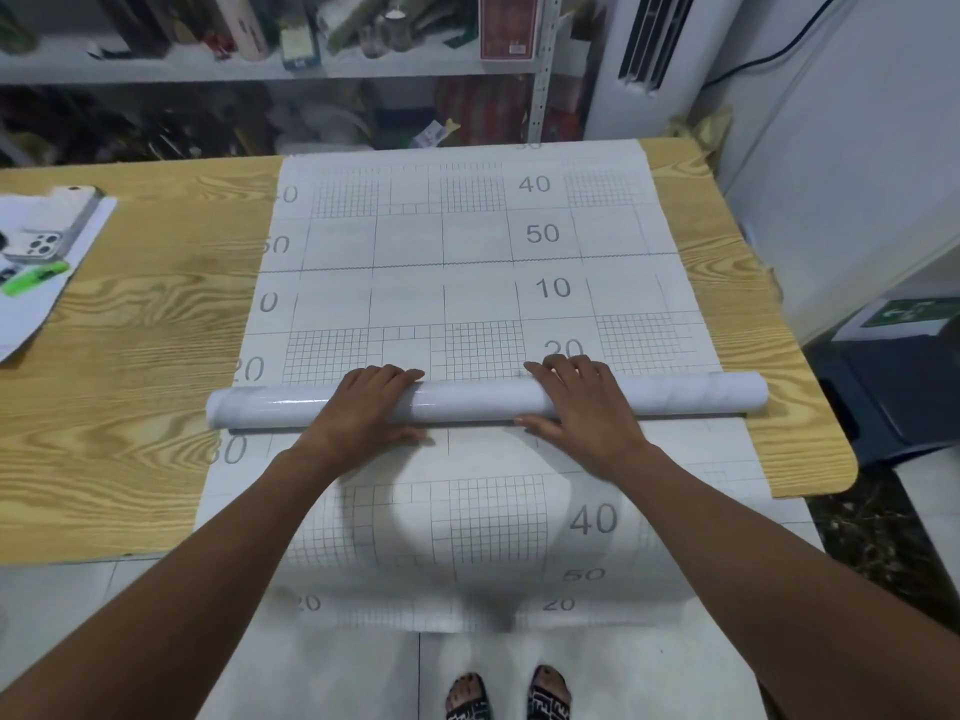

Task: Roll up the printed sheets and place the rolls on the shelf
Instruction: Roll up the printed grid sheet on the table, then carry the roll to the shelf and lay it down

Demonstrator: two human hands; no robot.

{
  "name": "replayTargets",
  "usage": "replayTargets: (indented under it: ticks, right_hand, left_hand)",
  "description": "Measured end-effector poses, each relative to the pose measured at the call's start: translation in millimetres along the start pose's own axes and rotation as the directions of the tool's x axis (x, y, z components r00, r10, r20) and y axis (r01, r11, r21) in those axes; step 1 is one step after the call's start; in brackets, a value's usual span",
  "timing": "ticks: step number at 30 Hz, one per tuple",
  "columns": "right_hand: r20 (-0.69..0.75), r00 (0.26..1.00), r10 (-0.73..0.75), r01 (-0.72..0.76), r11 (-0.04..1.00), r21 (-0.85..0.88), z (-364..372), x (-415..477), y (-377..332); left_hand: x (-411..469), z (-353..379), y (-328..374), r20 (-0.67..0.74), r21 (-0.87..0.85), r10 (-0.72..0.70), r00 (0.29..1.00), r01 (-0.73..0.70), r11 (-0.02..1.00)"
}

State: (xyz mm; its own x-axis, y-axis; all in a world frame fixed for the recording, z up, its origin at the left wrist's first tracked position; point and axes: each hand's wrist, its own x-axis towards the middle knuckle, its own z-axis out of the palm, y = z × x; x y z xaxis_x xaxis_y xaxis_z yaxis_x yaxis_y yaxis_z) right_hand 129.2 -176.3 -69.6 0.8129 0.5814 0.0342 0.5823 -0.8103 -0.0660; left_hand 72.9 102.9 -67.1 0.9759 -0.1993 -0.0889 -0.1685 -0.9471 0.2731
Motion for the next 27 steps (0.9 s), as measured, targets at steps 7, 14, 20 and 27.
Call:
replayTargets:
  ticks: [7,14,20,27]
  right_hand:
    - [-0.002,0.997,-0.079,0.079,0.997,-0.001,-1.0,12.2,11.0]
    - [0.041,0.992,-0.12,0.118,0.991,0.063,-4.1,24.1,19.0]
    - [0.149,0.979,-0.141,0.132,0.989,0.072,-19.9,37.9,23.5]
    - [0.118,0.99,-0.075,0.071,0.997,0.044,-94.7,53.2,34.8]
  left_hand:
    - [14.3,-5.5,-13.1,0.047,0.048,0.075,0.996,-0.077,0.996]
    - [28.0,-11.0,-23.0,0.121,0.034,0.142,0.982,-0.147,0.989]
    - [36.7,-30.5,-16.1,0.193,0.059,0.125,0.973,-0.139,0.989]
    - [56.7,-116.7,6.8,0.091,0.094,0.131,0.987,-0.14,0.986]
